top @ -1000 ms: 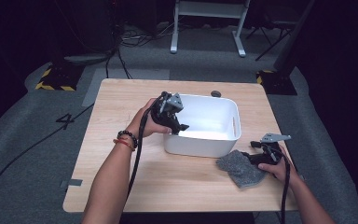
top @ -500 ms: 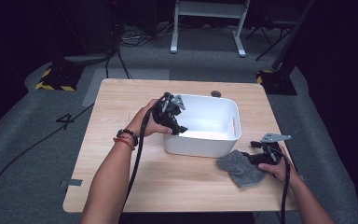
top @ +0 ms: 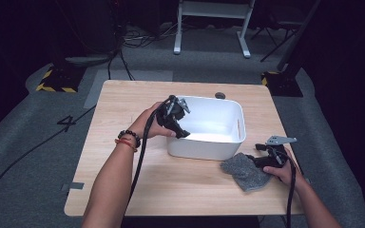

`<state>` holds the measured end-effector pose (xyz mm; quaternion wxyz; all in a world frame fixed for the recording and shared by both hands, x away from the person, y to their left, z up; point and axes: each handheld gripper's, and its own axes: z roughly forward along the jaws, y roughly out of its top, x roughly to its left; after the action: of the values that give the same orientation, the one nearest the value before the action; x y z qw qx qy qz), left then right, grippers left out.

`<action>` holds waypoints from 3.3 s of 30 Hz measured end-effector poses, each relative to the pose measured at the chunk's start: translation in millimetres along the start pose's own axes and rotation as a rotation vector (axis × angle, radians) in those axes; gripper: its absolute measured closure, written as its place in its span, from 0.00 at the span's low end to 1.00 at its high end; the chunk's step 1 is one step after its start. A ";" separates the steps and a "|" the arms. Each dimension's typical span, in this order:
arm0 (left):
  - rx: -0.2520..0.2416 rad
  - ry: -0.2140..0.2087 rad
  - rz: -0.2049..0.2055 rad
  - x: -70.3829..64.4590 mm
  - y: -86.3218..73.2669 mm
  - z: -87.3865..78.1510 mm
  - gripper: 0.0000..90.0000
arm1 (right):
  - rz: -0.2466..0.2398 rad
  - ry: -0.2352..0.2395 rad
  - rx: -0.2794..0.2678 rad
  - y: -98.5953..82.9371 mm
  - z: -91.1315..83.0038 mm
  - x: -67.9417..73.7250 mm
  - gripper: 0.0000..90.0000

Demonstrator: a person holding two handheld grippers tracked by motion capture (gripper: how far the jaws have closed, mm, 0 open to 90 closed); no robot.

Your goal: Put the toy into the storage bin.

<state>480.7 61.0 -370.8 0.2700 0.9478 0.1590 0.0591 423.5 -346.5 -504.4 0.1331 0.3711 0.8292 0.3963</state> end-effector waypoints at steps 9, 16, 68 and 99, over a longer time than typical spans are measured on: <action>-0.041 0.029 -0.011 -1.4 4.7 -5.4 0.23 | -0.001 0.000 0.000 0.0 0.0 0.0 0.23; -0.037 0.039 -0.015 -1.9 5.0 -3.5 0.23 | 0.000 0.000 0.000 0.0 0.0 0.0 0.23; -0.181 0.092 0.006 0.0 -23.2 -37.4 0.60 | -0.004 0.001 0.001 -0.2 -0.1 0.1 0.23; -0.329 0.186 -0.036 -13.5 -21.8 -43.4 0.21 | -0.005 0.004 0.000 -0.2 -0.2 0.4 0.23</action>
<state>453.5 95.5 -346.0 0.4066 0.8782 0.1886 0.1670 423.1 -346.3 -504.4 0.1324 0.3684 0.8304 0.3965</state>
